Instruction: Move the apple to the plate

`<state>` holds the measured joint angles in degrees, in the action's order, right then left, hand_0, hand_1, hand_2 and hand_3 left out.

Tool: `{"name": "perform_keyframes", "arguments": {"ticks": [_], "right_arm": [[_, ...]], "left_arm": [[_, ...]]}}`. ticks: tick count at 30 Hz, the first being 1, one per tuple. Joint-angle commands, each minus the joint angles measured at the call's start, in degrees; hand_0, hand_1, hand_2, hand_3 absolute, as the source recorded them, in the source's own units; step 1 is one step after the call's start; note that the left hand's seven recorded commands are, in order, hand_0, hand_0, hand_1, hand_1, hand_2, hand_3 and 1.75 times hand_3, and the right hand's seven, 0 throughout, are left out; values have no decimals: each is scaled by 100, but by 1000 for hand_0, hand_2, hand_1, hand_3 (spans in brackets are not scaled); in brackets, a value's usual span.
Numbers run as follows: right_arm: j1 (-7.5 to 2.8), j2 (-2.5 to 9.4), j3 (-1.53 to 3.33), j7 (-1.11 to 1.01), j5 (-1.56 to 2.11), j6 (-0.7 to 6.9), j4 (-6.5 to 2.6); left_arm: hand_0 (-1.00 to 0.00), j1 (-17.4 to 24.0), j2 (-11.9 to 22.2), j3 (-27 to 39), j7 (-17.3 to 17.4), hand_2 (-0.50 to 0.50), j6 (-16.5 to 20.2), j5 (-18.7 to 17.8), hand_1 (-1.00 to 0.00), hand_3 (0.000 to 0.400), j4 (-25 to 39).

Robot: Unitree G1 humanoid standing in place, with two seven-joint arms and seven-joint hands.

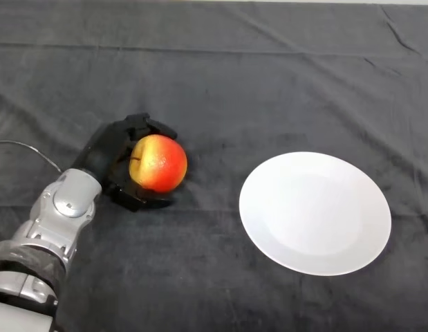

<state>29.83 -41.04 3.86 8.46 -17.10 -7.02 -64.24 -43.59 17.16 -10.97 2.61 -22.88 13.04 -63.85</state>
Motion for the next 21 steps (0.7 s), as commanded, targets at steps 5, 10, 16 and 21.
{"name": "perform_keyframes", "arguments": {"ticks": [5,10,16,21], "right_arm": [[-469,292,137,-72,-118,87,-200],[-467,292,137,-71,-119,84,-205],[-463,291,138,-70,-120,81,-212],[-459,291,139,-70,-122,77,-220]], "left_arm": [[-1000,-623,-182,-340,85,-14,36,241,-973,400,205],[-1000,-870,-365,-532,93,0,-42,377,-1000,400,275],[-1000,-1095,-559,-795,99,0,-229,550,-1000,400,336],[-1000,-1224,-728,-1036,78,0,-402,689,-1000,400,355]]}}
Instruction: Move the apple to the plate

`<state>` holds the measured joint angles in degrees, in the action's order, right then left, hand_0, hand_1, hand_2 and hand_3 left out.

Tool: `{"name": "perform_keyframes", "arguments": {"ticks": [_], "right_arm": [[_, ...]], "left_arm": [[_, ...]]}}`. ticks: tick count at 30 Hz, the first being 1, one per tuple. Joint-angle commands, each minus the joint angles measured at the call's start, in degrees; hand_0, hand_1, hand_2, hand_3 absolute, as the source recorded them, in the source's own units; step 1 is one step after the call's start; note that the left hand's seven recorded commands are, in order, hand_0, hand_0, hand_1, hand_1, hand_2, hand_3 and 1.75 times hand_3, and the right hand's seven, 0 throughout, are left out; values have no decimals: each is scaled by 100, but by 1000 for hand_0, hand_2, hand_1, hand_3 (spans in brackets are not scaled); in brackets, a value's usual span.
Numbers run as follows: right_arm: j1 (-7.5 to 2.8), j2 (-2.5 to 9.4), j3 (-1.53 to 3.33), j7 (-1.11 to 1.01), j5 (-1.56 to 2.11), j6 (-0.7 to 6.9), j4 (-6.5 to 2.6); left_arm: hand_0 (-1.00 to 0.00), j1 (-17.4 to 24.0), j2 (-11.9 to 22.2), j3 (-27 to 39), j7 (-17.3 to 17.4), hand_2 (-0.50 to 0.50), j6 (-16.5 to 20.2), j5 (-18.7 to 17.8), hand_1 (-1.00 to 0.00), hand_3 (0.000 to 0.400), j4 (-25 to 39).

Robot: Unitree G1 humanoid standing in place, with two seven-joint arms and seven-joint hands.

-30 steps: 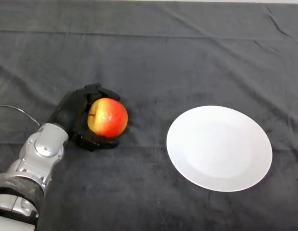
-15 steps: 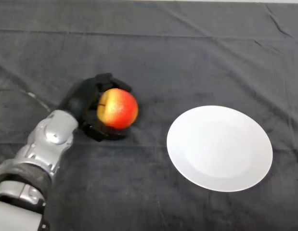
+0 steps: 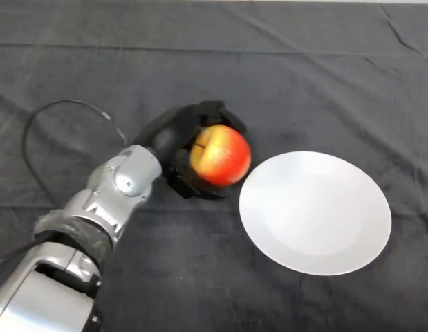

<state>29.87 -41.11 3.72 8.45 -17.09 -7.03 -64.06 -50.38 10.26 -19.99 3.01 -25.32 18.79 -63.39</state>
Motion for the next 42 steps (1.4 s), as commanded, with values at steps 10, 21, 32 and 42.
{"name": "perform_keyframes", "arguments": {"ticks": [10,21,32,42], "right_arm": [[-453,298,155,-67,-126,68,-256],[-442,298,158,-63,-130,57,-279],[-432,298,162,-60,-134,45,-301],[-425,298,164,-57,-136,37,-316]], "left_arm": [[-1000,-758,-408,-718,-30,0,-467,326,-1000,400,289],[-1000,-712,-626,-1561,-80,0,-718,371,-1000,400,275],[-1000,-701,-593,-2226,70,-8,-716,196,-984,400,284],[-761,-755,-542,-2453,157,-380,-566,-27,0,304,268]]}}
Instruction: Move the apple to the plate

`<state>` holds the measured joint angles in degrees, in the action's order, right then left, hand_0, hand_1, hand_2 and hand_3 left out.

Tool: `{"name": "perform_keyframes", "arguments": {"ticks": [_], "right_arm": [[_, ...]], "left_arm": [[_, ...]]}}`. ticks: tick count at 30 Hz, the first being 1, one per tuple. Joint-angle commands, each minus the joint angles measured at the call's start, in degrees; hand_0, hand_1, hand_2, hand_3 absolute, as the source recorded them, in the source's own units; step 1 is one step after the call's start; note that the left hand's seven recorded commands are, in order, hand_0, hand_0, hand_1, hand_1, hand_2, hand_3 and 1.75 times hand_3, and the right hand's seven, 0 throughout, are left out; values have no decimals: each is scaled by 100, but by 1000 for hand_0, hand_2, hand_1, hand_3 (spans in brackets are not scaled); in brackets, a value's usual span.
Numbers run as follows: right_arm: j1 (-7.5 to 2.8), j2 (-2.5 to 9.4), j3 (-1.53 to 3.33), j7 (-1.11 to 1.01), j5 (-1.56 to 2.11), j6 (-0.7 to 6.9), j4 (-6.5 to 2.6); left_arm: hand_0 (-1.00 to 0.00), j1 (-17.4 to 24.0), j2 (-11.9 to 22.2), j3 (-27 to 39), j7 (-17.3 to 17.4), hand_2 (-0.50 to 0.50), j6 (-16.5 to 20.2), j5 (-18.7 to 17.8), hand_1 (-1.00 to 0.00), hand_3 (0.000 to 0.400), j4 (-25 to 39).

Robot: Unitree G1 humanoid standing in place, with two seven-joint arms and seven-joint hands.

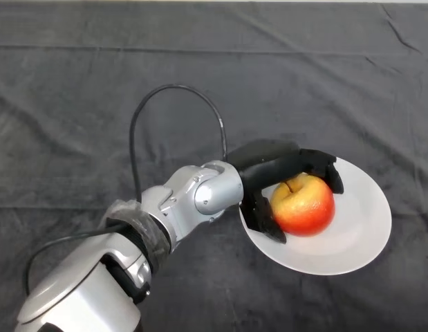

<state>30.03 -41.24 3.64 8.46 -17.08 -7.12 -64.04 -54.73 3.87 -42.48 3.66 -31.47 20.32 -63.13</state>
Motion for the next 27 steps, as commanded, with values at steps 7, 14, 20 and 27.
{"name": "perform_keyframes", "arguments": {"ticks": [7,14,20,27], "right_arm": [[-437,312,174,-56,-137,42,-326],[-435,312,175,-54,-138,38,-331],[-434,312,175,-54,-138,36,-334],[-434,312,176,-53,-138,34,-335]], "left_arm": [[0,-373,147,-210,75,0,139,-330,0,0,225],[0,-436,222,-93,33,0,186,-489,0,0,188],[0,-497,330,124,8,0,160,-653,0,0,147],[0,-547,468,518,0,0,102,-923,0,0,84]]}}
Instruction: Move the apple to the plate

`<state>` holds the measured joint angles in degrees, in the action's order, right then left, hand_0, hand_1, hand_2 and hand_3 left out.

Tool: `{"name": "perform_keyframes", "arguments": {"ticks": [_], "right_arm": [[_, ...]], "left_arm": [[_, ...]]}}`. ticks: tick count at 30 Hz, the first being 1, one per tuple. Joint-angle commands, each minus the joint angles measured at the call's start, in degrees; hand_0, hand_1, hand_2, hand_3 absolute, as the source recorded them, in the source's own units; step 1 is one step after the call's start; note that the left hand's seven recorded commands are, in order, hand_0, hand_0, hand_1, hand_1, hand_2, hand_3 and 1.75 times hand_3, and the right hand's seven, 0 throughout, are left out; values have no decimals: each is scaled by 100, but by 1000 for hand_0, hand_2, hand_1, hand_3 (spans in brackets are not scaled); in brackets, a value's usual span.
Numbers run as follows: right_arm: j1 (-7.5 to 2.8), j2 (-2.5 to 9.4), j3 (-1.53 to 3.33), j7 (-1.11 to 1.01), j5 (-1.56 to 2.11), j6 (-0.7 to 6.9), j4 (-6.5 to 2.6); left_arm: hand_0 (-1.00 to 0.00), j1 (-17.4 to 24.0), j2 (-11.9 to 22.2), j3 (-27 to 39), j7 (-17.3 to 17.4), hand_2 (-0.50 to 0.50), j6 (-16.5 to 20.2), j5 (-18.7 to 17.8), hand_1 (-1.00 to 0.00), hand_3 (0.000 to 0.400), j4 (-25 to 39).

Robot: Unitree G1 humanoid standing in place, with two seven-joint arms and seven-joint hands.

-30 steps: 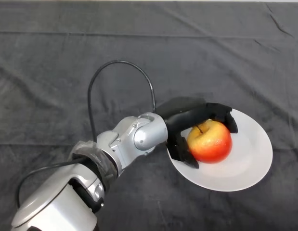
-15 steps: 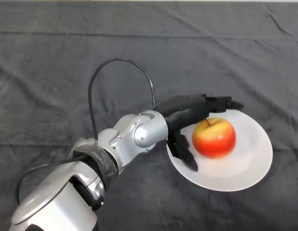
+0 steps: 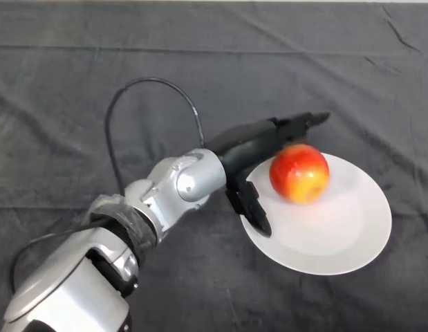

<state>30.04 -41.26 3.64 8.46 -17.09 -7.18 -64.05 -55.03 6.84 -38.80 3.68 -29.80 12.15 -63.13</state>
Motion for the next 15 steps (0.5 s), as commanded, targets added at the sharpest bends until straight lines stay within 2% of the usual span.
{"name": "perform_keyframes", "arguments": {"ticks": [1,15], "right_arm": [[-434,313,176,-53,-137,40,-334],[-437,313,176,-53,-136,40,-330]], "left_arm": [[0,-520,200,223,0,0,-82,-154,0,0,76],[0,-298,698,1050,54,0,-387,-603,0,0,-27]]}}
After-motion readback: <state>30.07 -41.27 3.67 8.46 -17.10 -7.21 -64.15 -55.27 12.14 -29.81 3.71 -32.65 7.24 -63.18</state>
